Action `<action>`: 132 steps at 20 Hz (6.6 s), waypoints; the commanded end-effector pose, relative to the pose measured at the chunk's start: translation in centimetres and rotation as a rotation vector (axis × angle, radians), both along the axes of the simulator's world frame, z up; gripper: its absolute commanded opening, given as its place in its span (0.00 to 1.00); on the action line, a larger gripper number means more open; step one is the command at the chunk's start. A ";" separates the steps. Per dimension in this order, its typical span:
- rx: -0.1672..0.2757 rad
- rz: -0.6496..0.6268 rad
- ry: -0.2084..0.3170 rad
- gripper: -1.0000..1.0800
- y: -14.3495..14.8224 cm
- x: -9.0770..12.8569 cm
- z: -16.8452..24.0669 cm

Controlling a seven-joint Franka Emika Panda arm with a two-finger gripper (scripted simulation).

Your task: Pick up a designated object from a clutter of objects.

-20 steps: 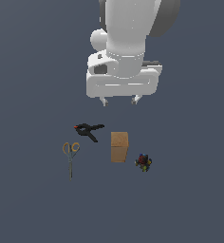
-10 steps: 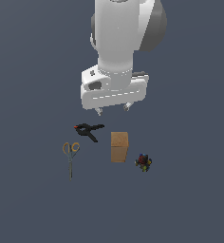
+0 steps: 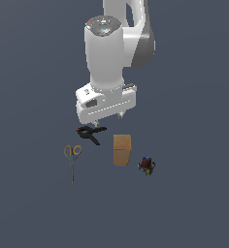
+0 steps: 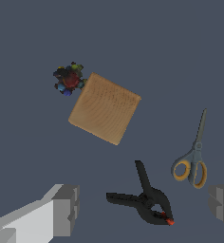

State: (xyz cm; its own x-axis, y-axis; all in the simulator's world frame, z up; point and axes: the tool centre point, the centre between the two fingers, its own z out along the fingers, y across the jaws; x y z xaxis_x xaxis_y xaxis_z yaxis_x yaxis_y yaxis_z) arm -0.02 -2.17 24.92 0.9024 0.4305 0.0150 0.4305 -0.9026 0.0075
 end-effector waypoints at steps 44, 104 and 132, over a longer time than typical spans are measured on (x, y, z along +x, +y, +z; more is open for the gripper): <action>-0.004 0.788 0.013 0.96 -11.2 -9.0 -17.2; -0.008 0.833 0.013 0.00 -9.6 -8.7 -15.2; -0.008 0.834 0.016 0.00 -2.7 -4.3 9.0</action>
